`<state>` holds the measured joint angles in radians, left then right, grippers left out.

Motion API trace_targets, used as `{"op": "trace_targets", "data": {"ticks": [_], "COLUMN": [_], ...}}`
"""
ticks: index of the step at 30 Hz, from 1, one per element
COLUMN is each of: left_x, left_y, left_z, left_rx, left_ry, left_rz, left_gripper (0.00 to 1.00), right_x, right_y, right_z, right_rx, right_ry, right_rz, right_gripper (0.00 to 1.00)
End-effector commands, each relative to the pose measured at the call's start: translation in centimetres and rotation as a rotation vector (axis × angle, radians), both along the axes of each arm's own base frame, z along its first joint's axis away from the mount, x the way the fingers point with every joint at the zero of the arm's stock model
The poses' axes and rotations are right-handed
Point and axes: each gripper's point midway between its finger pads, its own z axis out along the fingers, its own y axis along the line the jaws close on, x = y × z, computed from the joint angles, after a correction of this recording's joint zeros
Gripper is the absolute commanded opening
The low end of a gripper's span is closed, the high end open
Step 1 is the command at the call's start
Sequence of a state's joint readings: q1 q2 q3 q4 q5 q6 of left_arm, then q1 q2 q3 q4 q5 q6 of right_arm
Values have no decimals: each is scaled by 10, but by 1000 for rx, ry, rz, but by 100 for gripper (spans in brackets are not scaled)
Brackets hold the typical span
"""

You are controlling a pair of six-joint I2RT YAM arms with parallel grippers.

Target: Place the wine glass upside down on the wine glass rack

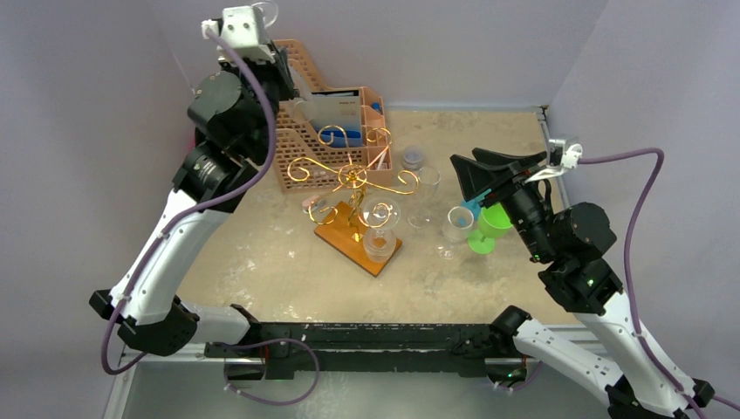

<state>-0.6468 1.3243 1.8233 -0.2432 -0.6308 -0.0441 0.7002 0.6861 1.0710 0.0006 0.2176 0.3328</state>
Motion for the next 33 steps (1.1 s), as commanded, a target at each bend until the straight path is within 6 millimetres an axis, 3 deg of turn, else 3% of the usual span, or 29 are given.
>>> {"op": "trace_targets", "data": {"ticks": [1, 7, 11, 18, 25, 33], "left_x": [-1, -8, -22, -67, -106, -135], "left_y": [45, 69, 71, 85, 62, 53], "left_z": [10, -32, -65, -119, -148, -182], "left_rx": [59, 99, 146, 150, 191, 231], "left_ry": [-40, 56, 129, 204, 188, 192], "left_rz": [163, 178, 134, 69, -174, -309], "left_gripper": [0, 0, 0, 0, 0, 0], "right_x": [2, -1, -4, -8, -7, -9], "right_y": [3, 5, 2, -5, -11, -14], "right_z": [6, -5, -9, -18, -26, -27], "right_rx": [17, 8, 3, -11, -24, -23], "right_ry": [0, 34, 48, 67, 83, 88], "right_rz": [4, 23, 22, 5, -21, -26], "right_gripper": [57, 58, 57, 58, 58, 58]}}
